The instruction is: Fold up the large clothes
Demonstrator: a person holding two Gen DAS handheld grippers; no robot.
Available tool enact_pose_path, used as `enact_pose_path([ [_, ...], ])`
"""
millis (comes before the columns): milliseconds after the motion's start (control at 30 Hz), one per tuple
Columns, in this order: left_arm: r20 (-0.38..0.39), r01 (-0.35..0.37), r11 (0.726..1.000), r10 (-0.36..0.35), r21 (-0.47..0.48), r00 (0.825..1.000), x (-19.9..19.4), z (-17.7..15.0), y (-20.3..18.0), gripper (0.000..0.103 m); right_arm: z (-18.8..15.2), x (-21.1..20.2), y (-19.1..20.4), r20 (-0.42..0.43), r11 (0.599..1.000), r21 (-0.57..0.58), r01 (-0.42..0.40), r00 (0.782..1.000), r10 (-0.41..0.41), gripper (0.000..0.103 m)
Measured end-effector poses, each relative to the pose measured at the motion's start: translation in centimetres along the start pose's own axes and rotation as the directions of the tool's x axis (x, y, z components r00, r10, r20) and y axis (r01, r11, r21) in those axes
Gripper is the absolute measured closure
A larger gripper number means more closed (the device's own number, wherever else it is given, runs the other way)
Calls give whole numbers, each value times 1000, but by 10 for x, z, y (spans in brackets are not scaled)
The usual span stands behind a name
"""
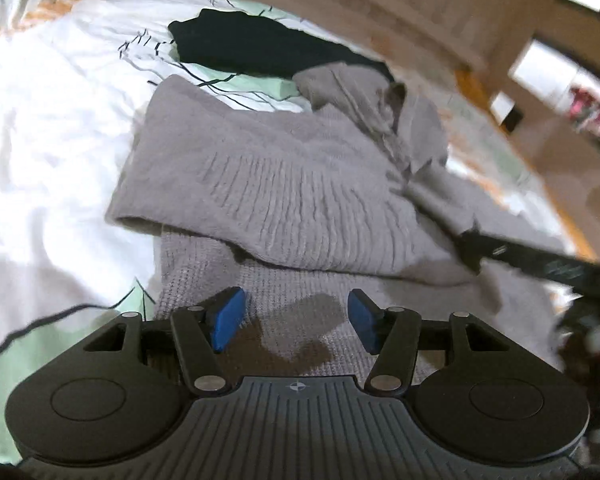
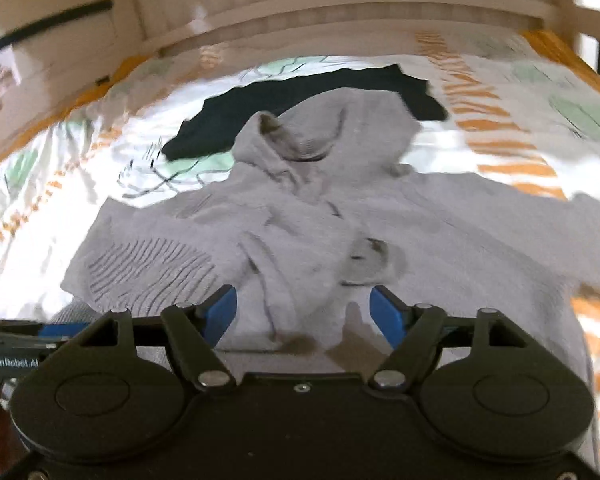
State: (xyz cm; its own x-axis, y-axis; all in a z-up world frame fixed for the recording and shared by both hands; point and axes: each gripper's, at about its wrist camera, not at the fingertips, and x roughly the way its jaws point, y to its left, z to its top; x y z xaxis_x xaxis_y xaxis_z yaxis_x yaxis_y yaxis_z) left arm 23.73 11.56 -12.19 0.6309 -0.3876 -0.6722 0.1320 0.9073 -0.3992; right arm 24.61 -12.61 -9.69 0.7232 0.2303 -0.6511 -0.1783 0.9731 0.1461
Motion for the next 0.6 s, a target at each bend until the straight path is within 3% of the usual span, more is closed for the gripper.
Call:
enact_pose_path([
  [133, 5, 3, 1000, -3, -5, 1000, -1, 2, 1, 48, -1, 17, 5, -17, 996, -69, 63, 998, -65, 31],
  [233, 19, 1, 1000, -1, 9, 1000, 0, -2, 1, 48, -3, 13, -16, -9, 990, -23, 139, 990, -140, 35],
  [333, 38, 7, 1000, -7, 10, 999, 0, -9, 3, 48, -10, 5, -47, -29, 984, 92, 150, 989, -148, 35],
  [467, 55, 0, 1000, -1, 30, 998, 1, -12, 2, 47, -19, -4, -64, -34, 977, 140, 160, 987, -157, 35],
  [600, 61, -18, 998, 14, 66, 998, 1, -14, -4, 45, -18, -10, -68, -6, 983, 158, 92, 996, -92, 33],
])
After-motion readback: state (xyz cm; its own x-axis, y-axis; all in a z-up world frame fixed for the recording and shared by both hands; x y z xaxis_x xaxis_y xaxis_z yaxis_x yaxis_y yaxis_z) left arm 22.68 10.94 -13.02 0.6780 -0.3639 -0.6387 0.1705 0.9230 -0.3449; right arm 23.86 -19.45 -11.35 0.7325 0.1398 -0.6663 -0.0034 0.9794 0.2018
